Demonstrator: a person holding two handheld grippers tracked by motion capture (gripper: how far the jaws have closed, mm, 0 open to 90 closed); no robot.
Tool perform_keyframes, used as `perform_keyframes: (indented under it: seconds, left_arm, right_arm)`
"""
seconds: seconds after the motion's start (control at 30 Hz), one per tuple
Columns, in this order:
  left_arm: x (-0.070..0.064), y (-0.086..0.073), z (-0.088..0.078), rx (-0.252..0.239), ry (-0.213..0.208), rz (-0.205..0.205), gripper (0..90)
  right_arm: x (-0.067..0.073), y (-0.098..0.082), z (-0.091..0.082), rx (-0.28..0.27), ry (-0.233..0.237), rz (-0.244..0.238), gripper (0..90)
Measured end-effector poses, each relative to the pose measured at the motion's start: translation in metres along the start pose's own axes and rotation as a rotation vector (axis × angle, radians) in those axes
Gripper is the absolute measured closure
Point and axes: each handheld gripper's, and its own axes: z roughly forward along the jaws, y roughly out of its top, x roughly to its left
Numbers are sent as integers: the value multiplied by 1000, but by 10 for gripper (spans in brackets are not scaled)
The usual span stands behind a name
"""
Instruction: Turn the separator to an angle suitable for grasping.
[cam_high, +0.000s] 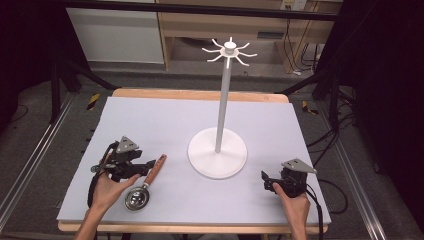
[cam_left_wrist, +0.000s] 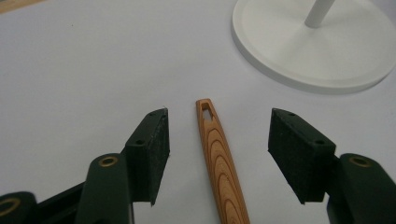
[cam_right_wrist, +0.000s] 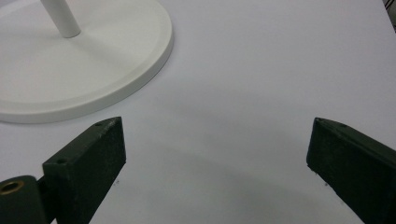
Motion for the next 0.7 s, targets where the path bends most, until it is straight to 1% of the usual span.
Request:
perform_keyframes:
  seconds: [0.17, 0.2, 0.3, 0.4, 0.47, 0.7]
  left_arm:
    - [0, 2, 7, 51, 3, 16, 404]
    - [-1, 2, 8, 54, 4, 16, 410]
    - [-1, 1, 14, 81, 1, 17, 415]
    - [-2, -1, 19, 101, -4, 16, 431]
    - [-2, -2, 22, 106, -5, 18, 449]
    - [-2, -4, 30, 141, -15, 14, 494]
  right_arm:
    - [0, 0, 0, 2, 2, 2, 52]
    - [0, 0, 0, 2, 3, 1, 52]
    - [0, 0, 0, 9, 6, 2, 52]
    - [1, 0, 0, 13, 10, 9, 52]
    - [1, 0, 1, 12, 5, -1, 52]
    - [1, 0, 1, 19, 12, -3, 52]
